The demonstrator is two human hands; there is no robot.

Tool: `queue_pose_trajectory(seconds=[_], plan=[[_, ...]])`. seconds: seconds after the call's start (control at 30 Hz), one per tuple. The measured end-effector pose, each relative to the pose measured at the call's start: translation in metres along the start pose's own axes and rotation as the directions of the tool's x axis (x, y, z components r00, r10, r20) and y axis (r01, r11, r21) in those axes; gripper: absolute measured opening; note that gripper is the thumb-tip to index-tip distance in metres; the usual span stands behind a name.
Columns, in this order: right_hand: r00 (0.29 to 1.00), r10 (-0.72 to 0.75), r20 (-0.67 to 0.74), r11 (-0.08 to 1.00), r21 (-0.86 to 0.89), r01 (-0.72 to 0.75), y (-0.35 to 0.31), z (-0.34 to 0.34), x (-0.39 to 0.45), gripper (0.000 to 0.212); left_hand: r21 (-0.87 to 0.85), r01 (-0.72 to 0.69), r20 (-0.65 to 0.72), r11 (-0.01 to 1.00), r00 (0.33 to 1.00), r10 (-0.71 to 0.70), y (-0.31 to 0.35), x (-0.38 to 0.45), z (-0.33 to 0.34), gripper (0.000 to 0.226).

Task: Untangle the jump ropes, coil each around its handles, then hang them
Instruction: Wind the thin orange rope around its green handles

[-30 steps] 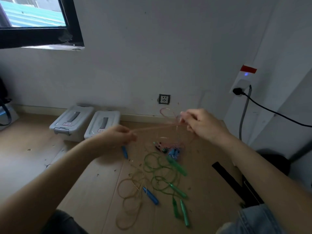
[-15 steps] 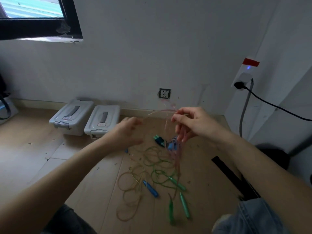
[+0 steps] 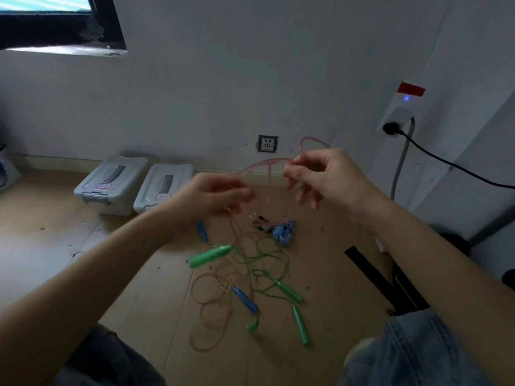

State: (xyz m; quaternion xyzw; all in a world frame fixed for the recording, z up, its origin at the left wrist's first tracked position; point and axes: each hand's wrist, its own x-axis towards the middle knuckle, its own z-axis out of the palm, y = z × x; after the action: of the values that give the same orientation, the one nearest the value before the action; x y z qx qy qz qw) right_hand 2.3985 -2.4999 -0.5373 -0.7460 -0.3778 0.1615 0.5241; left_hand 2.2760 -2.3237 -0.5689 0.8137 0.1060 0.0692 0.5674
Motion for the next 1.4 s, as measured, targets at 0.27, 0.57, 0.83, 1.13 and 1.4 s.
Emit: queue_pose_trajectory(seconds=[0.27, 0.57, 0.83, 1.13, 1.4], plan=[[0.808, 0.506, 0.301, 0.63, -0.769, -0.108, 0.026, -0.008, -0.005, 0.021, 0.264, 0.159, -0.492, 0.951, 0.87, -0.009, -0.022, 0.002, -0.065, 0.012], [0.848, 0.344, 0.404, 0.711, -0.702, 0.046, 0.033, 0.005, 0.0, 0.034, 0.244, 0.151, -0.218, 0.958, 0.971, -0.098, -0.004, 0.0, -0.028, 0.007], [0.934, 0.072, 0.35, 0.943, -0.328, 0.05, 0.016, 0.03, -0.003, 0.017, 0.186, -0.157, 0.029, 0.97, 0.988, 0.154, 0.024, -0.011, -0.014, 0.016], [0.983, 0.15, -0.11, 0.97, 0.21, -0.124, 0.007, -0.011, 0.008, 0.022, 0.861, 0.121, -0.088, 0.494, 0.992, -0.088, -0.029, 0.0, -0.029, 0.019], [0.988, 0.148, 0.046, 0.845, -0.524, -0.102, 0.024, 0.001, 0.0, 0.011, 0.07, 0.078, -0.03, 0.994, 0.997, -0.076, -0.002, -0.004, -0.029, 0.018]])
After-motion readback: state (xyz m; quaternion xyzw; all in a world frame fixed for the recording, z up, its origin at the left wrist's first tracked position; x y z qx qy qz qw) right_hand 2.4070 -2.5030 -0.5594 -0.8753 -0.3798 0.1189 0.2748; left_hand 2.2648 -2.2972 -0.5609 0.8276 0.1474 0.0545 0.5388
